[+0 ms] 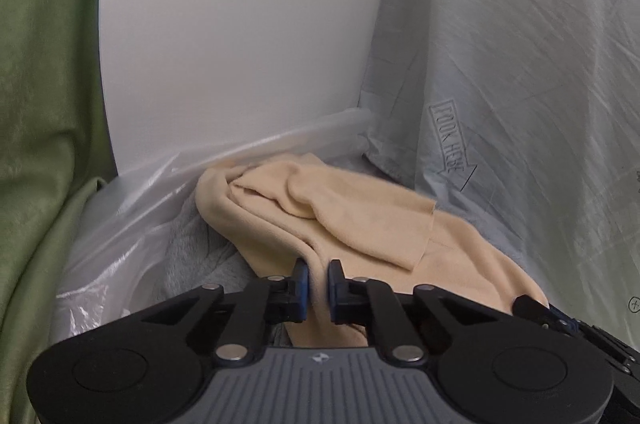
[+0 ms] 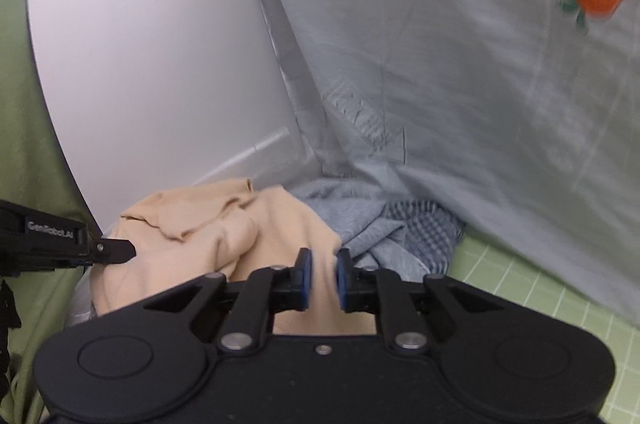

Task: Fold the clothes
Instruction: 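Close the right gripper on the beige shirt while the left gripper also grasps it, then lift the beige shirt off the pile and carry it onto the open mat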

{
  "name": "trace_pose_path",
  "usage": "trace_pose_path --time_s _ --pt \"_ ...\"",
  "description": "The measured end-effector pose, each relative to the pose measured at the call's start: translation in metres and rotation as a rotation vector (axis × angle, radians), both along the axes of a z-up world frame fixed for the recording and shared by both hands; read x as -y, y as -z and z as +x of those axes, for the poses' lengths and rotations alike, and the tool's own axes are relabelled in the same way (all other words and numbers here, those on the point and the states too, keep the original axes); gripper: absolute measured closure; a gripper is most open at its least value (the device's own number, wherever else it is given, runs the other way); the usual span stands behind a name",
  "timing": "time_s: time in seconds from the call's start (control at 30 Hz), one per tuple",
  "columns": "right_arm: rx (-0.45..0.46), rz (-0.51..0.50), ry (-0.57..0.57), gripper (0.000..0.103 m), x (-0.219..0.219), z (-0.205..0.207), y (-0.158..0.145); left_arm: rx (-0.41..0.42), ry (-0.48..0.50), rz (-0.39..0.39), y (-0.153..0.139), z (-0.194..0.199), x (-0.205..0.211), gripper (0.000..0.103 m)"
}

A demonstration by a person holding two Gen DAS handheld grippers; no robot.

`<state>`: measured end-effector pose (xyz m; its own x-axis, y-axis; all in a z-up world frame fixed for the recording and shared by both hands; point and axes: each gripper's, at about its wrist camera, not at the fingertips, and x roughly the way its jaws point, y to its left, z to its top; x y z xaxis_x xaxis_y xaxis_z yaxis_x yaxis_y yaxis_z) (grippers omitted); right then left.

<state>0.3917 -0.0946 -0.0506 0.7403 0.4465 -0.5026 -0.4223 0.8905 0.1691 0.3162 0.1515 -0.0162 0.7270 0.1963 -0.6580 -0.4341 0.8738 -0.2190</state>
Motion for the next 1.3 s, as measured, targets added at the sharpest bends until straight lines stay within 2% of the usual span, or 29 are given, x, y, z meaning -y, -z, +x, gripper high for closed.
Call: trace_pose_path --time_s 0.13,0.23,0.37,0.47,0.57,0.6,0.8,1.0,1.2,1.3 --pt "0.042 -0.047 -0.004 0.090 -0.007 -0.018 -0.014 0.033 0.019 0.071 -0.016 -0.012 0.011 0.094" --pt "0.031 -0.066 0.012 0.089 -0.009 -0.020 -0.012 0.049 0.036 0.061 -0.024 -0.022 0.016 0.095" --pt "-0.004 -0.036 0.047 0.088 0.001 -0.022 -0.011 0.107 0.079 0.004 -0.041 -0.040 0.022 0.095" --pt "-0.022 -0.021 0.087 0.078 0.012 -0.028 -0.010 0.141 0.146 0.030 -0.054 -0.051 0.045 0.095" --pt "-0.033 0.003 0.142 0.061 0.030 -0.041 -0.011 0.151 0.204 0.005 -0.055 -0.055 0.065 0.095" --pt "-0.037 0.007 0.164 0.060 0.039 -0.047 -0.012 0.151 0.221 -0.005 -0.054 -0.056 0.072 0.095" --pt "-0.089 -0.049 0.334 0.053 0.111 -0.110 -0.005 0.113 0.284 -0.044 -0.042 -0.071 0.112 0.095" --pt "-0.222 -0.068 0.555 0.053 0.215 -0.195 0.007 0.050 0.379 -0.086 -0.031 -0.101 0.174 0.096" --pt "-0.302 -0.044 0.757 0.053 0.320 -0.281 0.003 -0.047 0.526 -0.155 -0.010 -0.139 0.288 0.097" --pt "-0.299 -0.077 0.800 0.051 0.367 -0.316 -0.011 -0.082 0.651 -0.253 0.002 -0.168 0.361 0.098"
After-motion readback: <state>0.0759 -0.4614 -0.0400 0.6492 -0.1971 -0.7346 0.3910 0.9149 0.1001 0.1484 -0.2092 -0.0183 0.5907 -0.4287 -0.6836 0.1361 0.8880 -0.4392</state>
